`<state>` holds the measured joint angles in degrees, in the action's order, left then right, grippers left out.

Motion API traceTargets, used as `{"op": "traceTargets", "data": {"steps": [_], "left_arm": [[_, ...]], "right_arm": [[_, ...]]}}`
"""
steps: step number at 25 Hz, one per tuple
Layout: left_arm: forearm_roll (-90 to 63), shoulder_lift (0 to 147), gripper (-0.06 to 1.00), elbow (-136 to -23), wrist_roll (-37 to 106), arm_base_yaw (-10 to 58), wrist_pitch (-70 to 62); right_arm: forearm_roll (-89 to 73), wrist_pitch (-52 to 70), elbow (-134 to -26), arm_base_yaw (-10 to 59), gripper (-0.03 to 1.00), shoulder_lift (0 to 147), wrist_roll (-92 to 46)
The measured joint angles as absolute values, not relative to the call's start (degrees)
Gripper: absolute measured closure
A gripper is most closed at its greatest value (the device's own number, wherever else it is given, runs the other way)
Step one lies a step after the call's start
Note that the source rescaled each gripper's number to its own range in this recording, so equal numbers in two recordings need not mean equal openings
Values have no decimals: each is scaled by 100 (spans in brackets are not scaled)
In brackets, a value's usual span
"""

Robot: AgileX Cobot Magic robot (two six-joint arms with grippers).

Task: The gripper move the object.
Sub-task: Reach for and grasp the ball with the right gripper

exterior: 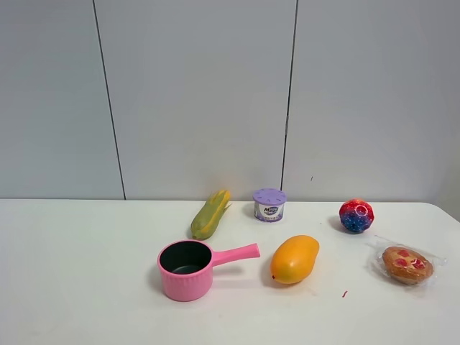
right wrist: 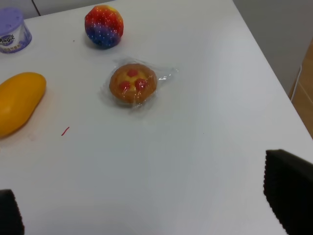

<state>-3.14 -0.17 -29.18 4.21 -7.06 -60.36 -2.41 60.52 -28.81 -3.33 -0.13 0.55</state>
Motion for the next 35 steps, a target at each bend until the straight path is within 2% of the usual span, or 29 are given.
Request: {"op": "traceTargets", "data": {"steps": [35], "left_arm": [[-314,-17,-6,-2918,421,-706,-6036]], "right_arm": [[-241,6047,-2881,-333,-3,-13,60]]}}
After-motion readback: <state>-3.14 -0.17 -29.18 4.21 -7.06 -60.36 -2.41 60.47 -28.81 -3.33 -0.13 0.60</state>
